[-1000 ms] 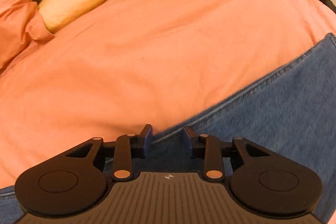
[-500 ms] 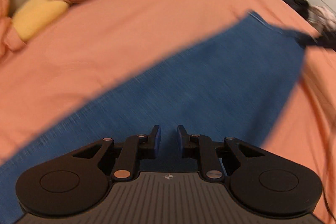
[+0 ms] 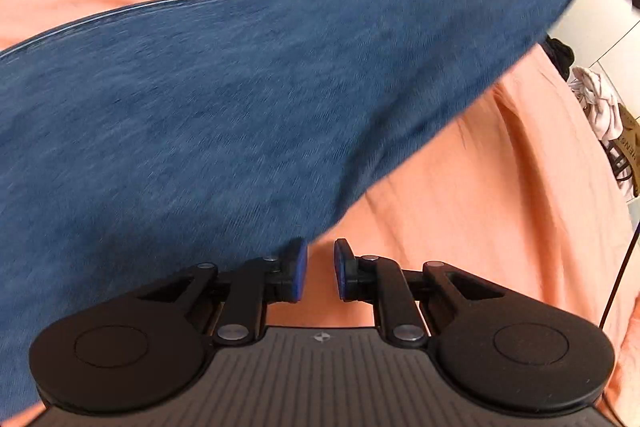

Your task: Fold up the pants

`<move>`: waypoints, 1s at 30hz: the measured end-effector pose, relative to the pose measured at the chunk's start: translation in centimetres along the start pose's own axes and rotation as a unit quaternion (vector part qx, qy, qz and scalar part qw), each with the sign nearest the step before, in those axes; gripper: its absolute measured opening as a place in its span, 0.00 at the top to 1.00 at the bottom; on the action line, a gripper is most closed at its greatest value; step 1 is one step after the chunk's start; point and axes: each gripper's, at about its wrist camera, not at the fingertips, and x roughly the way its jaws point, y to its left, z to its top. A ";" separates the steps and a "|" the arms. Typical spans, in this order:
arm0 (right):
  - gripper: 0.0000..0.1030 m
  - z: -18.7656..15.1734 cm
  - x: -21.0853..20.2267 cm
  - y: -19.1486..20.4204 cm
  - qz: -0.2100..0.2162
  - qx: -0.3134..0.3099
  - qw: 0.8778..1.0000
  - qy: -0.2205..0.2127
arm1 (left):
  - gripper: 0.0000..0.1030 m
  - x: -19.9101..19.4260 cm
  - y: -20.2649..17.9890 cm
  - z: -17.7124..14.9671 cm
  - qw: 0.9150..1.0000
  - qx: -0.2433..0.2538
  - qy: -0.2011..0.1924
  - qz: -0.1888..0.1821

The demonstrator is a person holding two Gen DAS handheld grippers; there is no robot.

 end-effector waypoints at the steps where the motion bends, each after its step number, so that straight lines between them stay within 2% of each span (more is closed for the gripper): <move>1: 0.89 0.5 -0.7 1.7 0.009 -0.013 1.000 -0.007 | 0.82 -1.0 0.2 -0.6 1.000 0.005 -0.007 0.002; 5: 0.89 1.5 -2.7 9.5 0.046 -0.071 0.996 -0.020 | 0.81 -5.8 2.9 -2.6 0.999 0.007 -0.037 0.020; 10: 0.89 0.0 -2.0 19.5 0.086 -0.125 0.988 0.001 | 0.81 -12.8 8.2 -3.8 0.994 0.006 -0.075 0.076; 14: 0.89 -3.2 1.1 25.2 0.116 -0.117 0.986 0.040 | 0.81 -17.4 12.9 -5.0 0.988 -0.011 -0.094 0.122; 18: 0.89 -8.8 5.5 29.3 0.140 -0.098 0.981 0.089 | 0.81 -19.9 16.6 -5.9 0.982 -0.038 -0.106 0.149; 21: 0.89 -14.0 8.7 31.8 0.143 -0.100 0.975 0.140 | 0.81 -20.8 19.2 -6.9 0.981 -0.064 -0.109 0.147; 25: 0.89 -20.0 11.7 34.4 0.122 -0.145 0.962 0.198 | 0.81 -20.9 21.6 -7.2 0.982 -0.095 -0.108 0.125; 28: 0.89 -22.5 12.8 35.0 0.104 -0.179 0.950 0.236 | 0.75 -20.8 22.4 -7.4 0.983 -0.113 -0.108 0.095; 30: 0.89 -23.2 13.3 35.5 0.096 -0.202 0.943 0.247 | 0.72 -20.2 22.6 -7.2 0.984 -0.118 -0.106 0.078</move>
